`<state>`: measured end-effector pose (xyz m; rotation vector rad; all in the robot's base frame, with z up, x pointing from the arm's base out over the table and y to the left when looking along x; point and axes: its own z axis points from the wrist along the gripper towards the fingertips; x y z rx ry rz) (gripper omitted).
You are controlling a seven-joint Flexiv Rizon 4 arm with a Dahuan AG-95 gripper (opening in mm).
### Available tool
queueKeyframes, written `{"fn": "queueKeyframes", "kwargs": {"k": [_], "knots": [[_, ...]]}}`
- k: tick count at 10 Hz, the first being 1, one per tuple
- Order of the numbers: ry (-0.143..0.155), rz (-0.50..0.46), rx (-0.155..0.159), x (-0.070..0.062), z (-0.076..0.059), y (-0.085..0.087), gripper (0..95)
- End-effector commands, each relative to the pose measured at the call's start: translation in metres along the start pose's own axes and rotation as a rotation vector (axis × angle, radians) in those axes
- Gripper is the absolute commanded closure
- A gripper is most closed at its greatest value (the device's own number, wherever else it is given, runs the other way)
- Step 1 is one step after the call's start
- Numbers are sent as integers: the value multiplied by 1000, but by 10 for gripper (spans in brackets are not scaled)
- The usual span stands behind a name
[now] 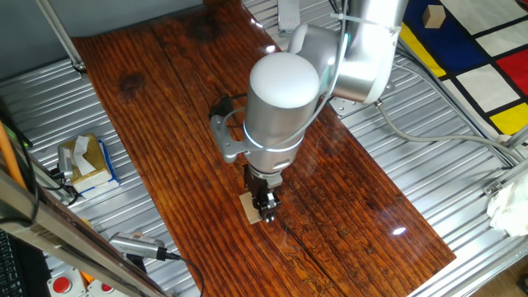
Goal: Pick up the small block on the left and move it to the right
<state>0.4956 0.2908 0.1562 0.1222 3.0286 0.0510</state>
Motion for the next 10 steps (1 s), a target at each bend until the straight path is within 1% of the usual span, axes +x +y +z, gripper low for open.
{"fn": "queueKeyframes", "kwargs": {"k": [1, 2, 4, 6, 7, 8, 10], "knots": [[6, -3, 7, 0, 0, 0, 950], [10, -6, 19, 0, 0, 0, 950], [8, -20, 19, 0, 0, 0, 950], [17, -22, 27, 0, 0, 0, 950], [8, -21, 28, 0, 0, 0, 950], [7, -27, 24, 0, 0, 0, 950], [11, -77, 21, 0, 0, 0, 950]]}}
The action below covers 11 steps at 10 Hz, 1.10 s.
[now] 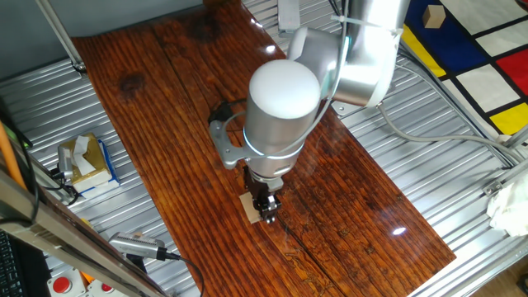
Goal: Pick up the small block on the left and move it to the right
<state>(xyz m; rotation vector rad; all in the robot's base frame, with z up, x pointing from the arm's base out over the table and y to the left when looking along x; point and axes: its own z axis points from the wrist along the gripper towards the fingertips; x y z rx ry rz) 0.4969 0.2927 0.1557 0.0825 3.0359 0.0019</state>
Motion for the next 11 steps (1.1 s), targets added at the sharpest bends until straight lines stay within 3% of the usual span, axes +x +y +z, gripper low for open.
{"fn": "queueKeyframes", "kwargs": {"k": [1, 4, 6, 9, 11], "knots": [[6, -96, -12, 1, -1, -2, 950], [25, -162, -14, 1, -1, -2, 950], [18, -160, -111, 1, -1, -2, 950], [14, -151, -150, 1, -1, -2, 950], [13, -154, -159, 1, -1, -2, 950]]}}
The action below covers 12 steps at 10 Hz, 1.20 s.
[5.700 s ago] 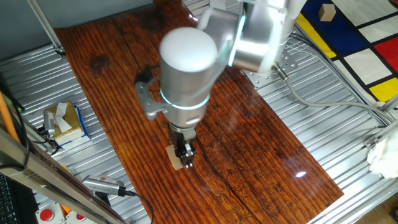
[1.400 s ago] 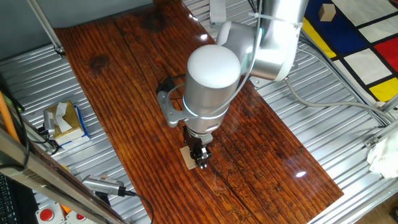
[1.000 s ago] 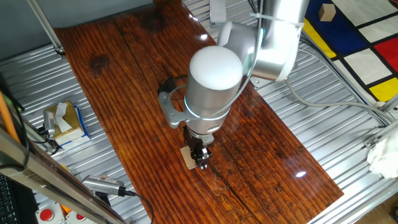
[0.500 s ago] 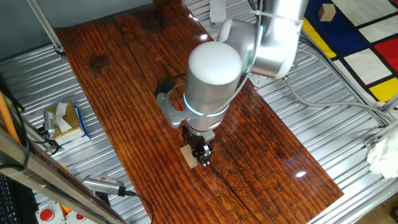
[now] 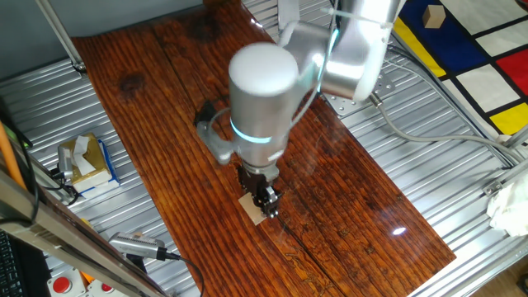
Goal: Pick up the small block on the left and move it to the right
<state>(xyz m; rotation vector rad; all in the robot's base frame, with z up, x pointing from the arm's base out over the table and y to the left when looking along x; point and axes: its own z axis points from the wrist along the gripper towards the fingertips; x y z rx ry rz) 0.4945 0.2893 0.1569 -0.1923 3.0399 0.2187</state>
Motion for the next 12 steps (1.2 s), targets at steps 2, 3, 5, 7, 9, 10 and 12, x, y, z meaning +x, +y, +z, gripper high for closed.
{"fn": "queueKeyframes", "kwargs": {"k": [2, 3, 5, 7, 9, 10, 12], "knots": [[-8, 10, -6, -1, 1, 1, 950], [-8, -4, -5, -1, 1, 1, 950], [-5, -19, 3, -1, 1, 2, 950], [-6, -21, -1, -3, 3, 4, 950], [15, 5, 7, -7, 6, 13, 950], [20, 16, 13, -8, 8, 18, 950], [19, 25, 14, -11, 14, 30, 950]]}}
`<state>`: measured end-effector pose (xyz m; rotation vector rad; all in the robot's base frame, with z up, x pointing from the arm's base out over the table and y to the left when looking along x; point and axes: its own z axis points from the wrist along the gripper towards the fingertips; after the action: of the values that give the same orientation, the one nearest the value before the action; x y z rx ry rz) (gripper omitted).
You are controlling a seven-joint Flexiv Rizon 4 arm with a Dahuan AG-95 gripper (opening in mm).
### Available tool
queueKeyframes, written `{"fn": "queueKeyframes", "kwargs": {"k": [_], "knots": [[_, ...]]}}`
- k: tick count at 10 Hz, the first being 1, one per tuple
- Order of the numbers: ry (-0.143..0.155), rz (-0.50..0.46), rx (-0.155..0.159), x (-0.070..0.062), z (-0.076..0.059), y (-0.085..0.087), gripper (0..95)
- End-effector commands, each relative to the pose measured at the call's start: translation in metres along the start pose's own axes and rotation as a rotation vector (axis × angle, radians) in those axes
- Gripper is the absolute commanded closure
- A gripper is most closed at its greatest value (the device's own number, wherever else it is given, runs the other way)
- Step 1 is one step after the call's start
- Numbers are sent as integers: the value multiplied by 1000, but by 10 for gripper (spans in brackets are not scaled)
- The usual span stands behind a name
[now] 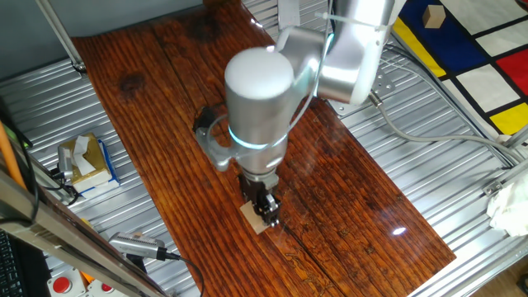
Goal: Pick up the small block on the left and move it to the right
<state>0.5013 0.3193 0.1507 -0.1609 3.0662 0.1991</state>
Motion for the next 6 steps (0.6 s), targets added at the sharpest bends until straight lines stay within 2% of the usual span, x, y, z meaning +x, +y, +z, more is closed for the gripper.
{"fn": "queueKeyframes", "kwargs": {"k": [1, 3, 6], "knots": [[-4, 13, 1, -4, 7, 7, 950], [-15, 16, 20, -7, 14, 15, 950], [-28, 26, 28, -7, 19, 20, 950]]}}
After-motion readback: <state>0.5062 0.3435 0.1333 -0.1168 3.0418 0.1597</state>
